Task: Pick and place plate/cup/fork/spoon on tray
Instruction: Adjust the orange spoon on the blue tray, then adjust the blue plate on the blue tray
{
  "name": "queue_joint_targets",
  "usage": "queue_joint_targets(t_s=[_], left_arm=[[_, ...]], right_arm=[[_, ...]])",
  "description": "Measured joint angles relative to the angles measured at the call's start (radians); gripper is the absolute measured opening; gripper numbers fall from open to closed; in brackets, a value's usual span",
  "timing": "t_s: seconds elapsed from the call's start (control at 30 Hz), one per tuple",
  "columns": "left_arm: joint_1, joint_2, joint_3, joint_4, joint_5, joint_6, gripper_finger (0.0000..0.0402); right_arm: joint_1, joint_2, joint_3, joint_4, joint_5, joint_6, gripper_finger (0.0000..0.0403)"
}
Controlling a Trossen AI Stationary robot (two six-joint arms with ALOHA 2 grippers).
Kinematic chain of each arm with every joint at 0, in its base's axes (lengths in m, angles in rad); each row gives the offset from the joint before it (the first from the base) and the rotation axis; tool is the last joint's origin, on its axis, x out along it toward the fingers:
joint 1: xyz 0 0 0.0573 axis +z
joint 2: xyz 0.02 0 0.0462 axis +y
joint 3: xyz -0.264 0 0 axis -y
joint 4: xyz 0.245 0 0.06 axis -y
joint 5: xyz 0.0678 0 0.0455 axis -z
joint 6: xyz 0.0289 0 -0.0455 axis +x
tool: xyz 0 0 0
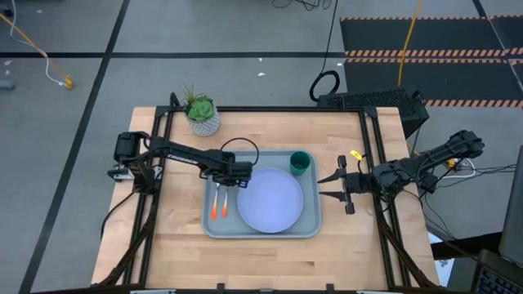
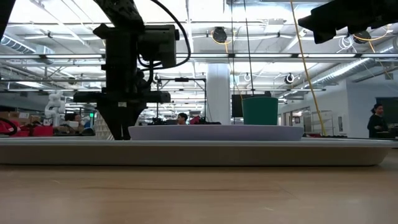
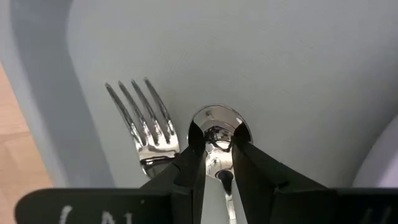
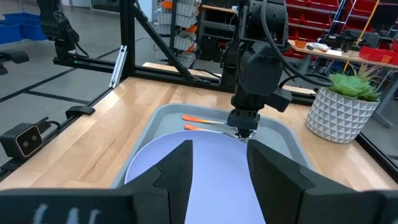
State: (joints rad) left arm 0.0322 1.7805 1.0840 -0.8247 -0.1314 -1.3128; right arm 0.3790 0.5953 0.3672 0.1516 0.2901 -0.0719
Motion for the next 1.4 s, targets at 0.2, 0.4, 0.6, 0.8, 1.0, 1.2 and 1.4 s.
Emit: queue_joint_targets(t_s=[0.2, 0.4, 0.6, 0.8, 1.0, 1.2, 1.4], left_arm=[[-0.006, 0.0, 0.0, 0.012, 0.0, 0.001, 0.0081], [-0.008, 0.0, 0.0, 0.013, 0.003, -0.004, 0.0081], [-0.008, 0.0, 0.0, 0.021, 0.023, -0.017, 0.0081], [-0.011, 0.0, 0.0, 0.027, 0.035, -0.033, 0.0081], [0.0, -0.015, 0.056, -0.012, 0.042, 0.003, 0.0081], [-0.004, -0.024, 0.189, -0.109, -0.021, 0.047, 0.0081], [-0.09, -0.023, 0.294, -0.136, -0.171, 0.132, 0.0081]], right_arm=[[0.0, 0.0, 0.0, 0.0, 0.0, 0.0, 0.0144], [0.0, 0.0, 0.0, 0.0, 0.0, 0.0, 0.0144], [0.0, 0.0, 0.0, 0.0, 0.0, 0.0, 0.0144], [0.0, 0.0, 0.0, 0.0, 0.0, 0.0, 0.0144], [0.0, 0.0, 0.0, 0.0, 0.0, 0.0, 0.0144], [0.0, 0.0, 0.0, -0.005, 0.0, 0.0, 0.0144], [0.0, 0.001, 0.0, -0.024, 0.0, -0.01, 0.0144]])
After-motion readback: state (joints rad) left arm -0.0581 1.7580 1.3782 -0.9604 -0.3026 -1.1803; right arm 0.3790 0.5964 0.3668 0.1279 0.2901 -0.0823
